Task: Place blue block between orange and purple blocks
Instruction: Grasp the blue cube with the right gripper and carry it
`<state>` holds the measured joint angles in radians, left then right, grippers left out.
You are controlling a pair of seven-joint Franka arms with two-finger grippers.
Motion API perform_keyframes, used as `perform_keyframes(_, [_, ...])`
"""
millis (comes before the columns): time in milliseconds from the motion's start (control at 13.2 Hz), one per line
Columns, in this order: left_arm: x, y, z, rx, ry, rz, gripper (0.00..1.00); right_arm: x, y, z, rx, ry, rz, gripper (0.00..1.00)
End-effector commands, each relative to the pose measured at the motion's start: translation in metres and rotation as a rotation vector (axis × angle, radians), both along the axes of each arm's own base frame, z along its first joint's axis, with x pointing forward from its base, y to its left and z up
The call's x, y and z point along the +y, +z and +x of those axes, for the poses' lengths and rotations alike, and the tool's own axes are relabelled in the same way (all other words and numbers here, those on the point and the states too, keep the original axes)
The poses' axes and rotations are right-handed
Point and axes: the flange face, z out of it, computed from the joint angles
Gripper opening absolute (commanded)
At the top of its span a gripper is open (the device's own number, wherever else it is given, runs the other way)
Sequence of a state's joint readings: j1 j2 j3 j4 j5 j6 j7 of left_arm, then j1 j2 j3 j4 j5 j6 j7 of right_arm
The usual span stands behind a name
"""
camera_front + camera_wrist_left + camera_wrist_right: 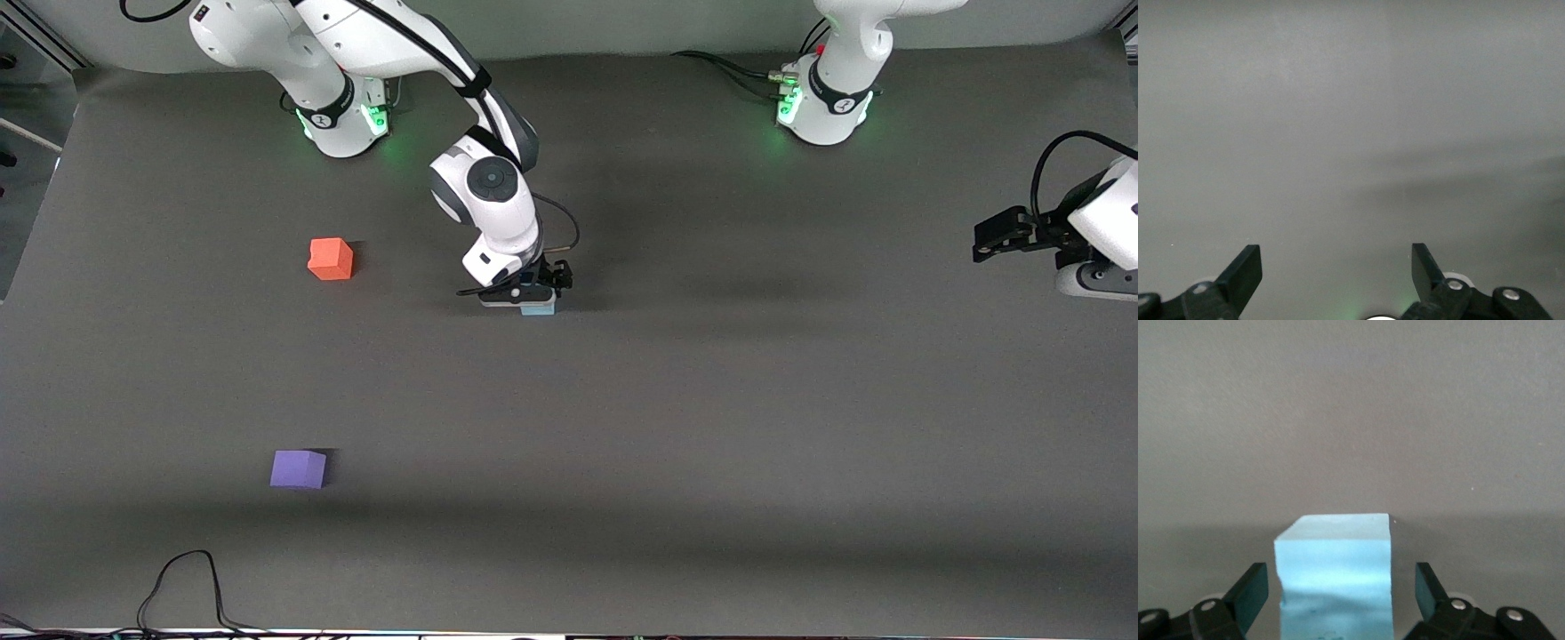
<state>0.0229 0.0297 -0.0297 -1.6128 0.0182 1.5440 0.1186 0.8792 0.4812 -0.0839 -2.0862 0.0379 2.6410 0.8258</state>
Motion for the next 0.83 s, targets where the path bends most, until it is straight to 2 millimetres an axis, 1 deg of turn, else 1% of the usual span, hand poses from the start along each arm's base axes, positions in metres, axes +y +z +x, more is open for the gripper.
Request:
perform_keyframes(0, [-0.002,0.004,-0.005,0.003,-0.025,0.008,1.00,-0.001,0.003,-0.005,-0.017,-0.014,0.010,0.64])
perform_keyframes(76, [-0.008,0.004,-0.005,0.003,-0.036,0.008,1.00,-0.001,0.006,-0.005,-0.020,-0.014,0.014,0.56])
perform_keyframes(227, [-0.005,0.004,-0.005,0.003,-0.030,0.007,1.00,-0.002,0.015,-0.002,-0.025,-0.013,0.019,0.53])
perform_keyframes(303, [-0.003,0.004,-0.005,0.005,-0.028,0.005,1.00,-0.004,0.032,0.002,-0.030,-0.012,0.025,0.53])
perform_keyframes(378, [-0.003,0.004,-0.005,0.005,-0.026,0.002,1.00,-0.014,0.053,0.010,-0.020,-0.024,0.014,0.53])
perform_keyframes(454, [-0.001,0.004,-0.005,0.003,-0.023,0.001,1.00,-0.030,0.079,0.022,-0.012,-0.031,-0.001,0.54])
perform_keyframes(530, [-0.001,0.004,-0.005,0.003,-0.022,-0.001,1.00,-0.053,0.109,0.036,-0.005,-0.008,-0.014,0.53])
perform_keyframes(605, [-0.001,0.002,-0.004,0.006,-0.022,-0.001,1.00,-0.083,0.134,0.051,0.006,0.010,-0.025,0.54])
perform_keyframes(757, [-0.002,0.001,-0.004,0.009,-0.025,-0.001,1.00,-0.157,0.176,0.083,0.029,0.026,-0.030,0.54])
